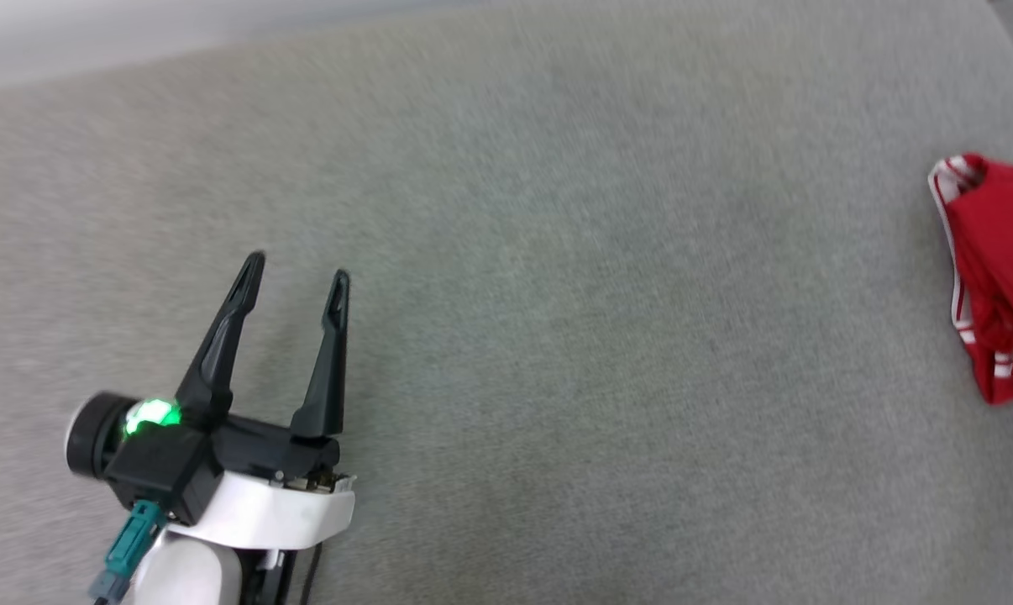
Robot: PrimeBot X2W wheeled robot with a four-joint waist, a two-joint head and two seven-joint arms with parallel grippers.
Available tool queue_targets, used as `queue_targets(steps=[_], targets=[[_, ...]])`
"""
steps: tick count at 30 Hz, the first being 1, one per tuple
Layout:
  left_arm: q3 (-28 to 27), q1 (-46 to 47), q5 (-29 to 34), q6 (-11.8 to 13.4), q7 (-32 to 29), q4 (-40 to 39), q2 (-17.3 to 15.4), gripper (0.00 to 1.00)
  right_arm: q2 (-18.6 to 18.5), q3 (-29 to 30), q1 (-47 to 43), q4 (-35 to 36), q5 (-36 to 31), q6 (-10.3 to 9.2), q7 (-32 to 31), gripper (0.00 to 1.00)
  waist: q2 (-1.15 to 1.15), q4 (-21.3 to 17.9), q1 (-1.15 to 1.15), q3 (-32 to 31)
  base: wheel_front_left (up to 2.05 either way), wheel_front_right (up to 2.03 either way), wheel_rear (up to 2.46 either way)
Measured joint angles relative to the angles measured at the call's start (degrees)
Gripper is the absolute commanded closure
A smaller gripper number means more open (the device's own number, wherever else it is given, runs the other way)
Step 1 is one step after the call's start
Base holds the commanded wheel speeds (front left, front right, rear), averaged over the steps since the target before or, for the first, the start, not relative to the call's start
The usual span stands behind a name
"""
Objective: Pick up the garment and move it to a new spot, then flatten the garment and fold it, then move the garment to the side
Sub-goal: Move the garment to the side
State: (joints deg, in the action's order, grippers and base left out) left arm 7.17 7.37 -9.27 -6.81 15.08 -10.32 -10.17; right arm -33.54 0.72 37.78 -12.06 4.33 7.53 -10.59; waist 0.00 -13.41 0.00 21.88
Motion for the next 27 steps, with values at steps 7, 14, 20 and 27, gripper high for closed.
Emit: queue_targets(steps=[7, 14, 20, 27], targets=[[-2.6, -4.5, 1.3, 0.3, 0.0, 1.7, 2.5, 0.0, 9.7, 1.1, -12.2, 10.9, 0.8, -0.01, 7.2, 0.0, 0.0, 4.4, 0.0, -8.1, 0.0, 0.0, 0.0], [-2.8, -8.6, 2.0, 0.4, 0.0, 4.3, 4.6, 0.0, 20.4, 0.5, -24.6, 15.7, 4.0, -0.02, 12.9, 0.0, 0.0, 9.1, -0.01, -13.4, 0.0, 0.0, 0.0], [-3.0, -10.0, 3.1, 0.7, 0.0, 6.5, 5.5, 0.0, 26.9, 0.7, -32.3, 15.1, 4.9, -0.02, 17.4, 0.0, 0.0, 12.0, -0.01, -15.9, 0.0, 0.0, 0.0], [-3.5, -10.6, 4.0, 0.7, 0.0, 8.3, 6.2, 0.0, 28.7, -0.1, -36.0, 10.6, 5.4, -0.02, 22.0, 0.0, 0.0, 13.1, -0.01, -17.0, 0.0, 0.0, 0.0]])
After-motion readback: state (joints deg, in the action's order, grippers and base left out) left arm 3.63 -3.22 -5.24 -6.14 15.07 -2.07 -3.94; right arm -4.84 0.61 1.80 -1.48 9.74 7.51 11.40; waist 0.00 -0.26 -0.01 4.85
